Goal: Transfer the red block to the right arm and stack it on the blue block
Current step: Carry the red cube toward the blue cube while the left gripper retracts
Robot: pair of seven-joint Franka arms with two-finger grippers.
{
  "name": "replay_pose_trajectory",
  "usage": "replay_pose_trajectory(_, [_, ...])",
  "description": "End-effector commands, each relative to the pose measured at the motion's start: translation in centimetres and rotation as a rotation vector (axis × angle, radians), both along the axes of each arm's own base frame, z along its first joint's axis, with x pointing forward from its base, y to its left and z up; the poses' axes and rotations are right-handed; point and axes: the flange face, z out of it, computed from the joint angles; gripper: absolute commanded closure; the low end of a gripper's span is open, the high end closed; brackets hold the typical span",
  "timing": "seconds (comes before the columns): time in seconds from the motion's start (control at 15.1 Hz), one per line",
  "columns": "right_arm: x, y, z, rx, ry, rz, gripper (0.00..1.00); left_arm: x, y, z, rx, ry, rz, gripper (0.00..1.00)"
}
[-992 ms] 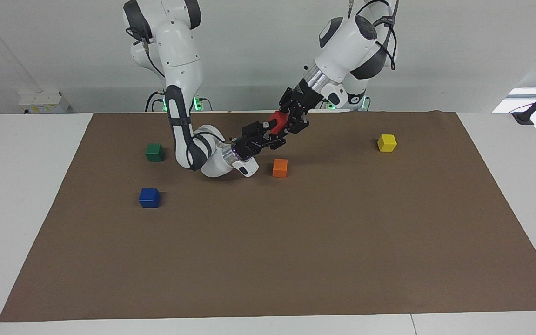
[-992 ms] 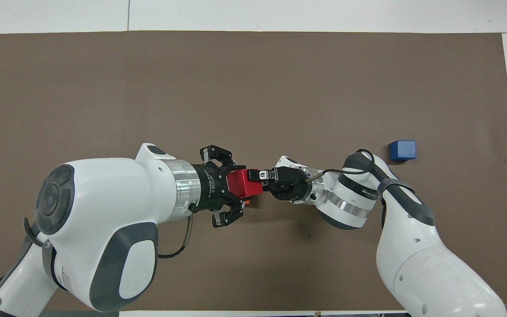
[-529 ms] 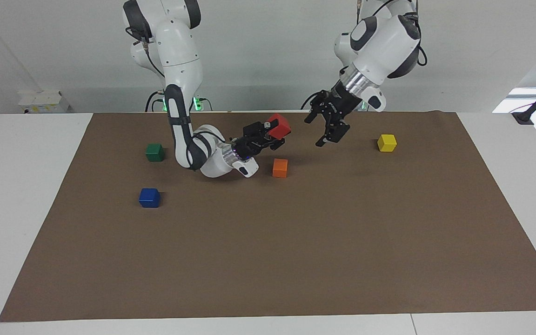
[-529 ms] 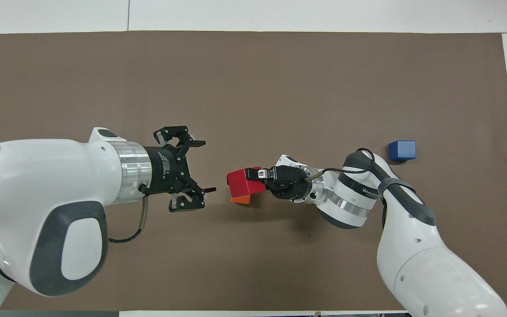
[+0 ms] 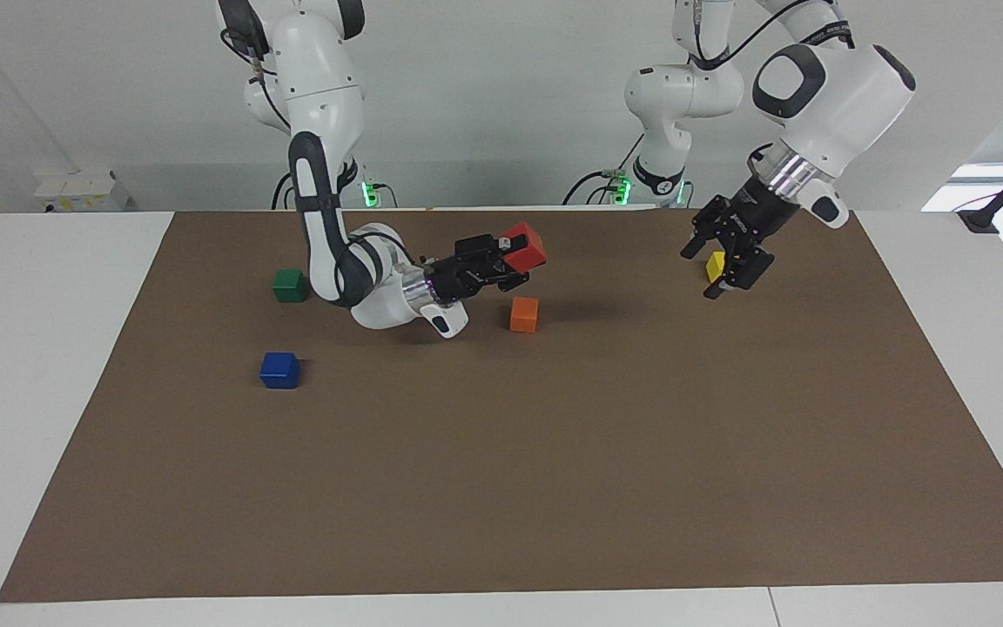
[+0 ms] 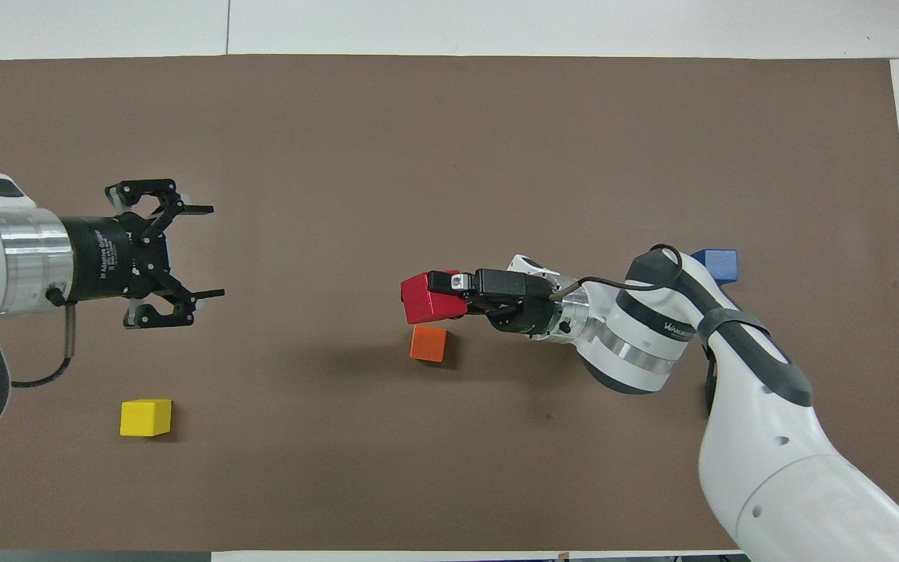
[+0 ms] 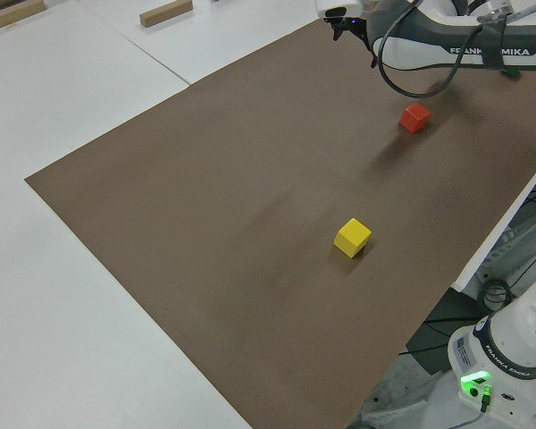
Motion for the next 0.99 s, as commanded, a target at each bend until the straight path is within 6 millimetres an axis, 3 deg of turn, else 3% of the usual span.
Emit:
replay_pose_trajectory(0.0, [1.5, -1.3, 3.0, -0.047, -0.001, 0.023, 1.0, -0.7, 2.1, -1.1, 0.151, -0.006, -0.133, 0.0])
replay_pose_trajectory(0.2, [2.2, -2.7, 5.4, -0.181, -0.02, 0.018, 1.0, -0.5, 5.3, -1.2, 0.267, -0.041, -0.294, 0.0])
replay_pose_trajectory(0.46, [2.8, -5.7, 10.7, -0.449, -0.005, -0.008, 1.0, -0.5, 5.3, -1.2, 0.428, -0.049, -0.703, 0.0])
replay_pose_trajectory(0.66, [3.4, -6.7, 12.7, -0.626, -0.002, -0.03, 1.0, 1.6, 6.6, 2.0, 0.454, -0.029, -1.006, 0.0])
replay_pose_trajectory(0.73, [3.6, -6.9, 13.0, -0.676, -0.007, -0.028, 1.0, 2.4, 7.1, 2.6, 0.444, -0.02, -1.036, 0.0])
replay_pose_trajectory(0.93, [4.3, -7.9, 13.8, -0.871, -0.017, -0.004, 1.0, 5.8, 6.3, 4.5, 0.432, 0.011, -1.093, 0.0])
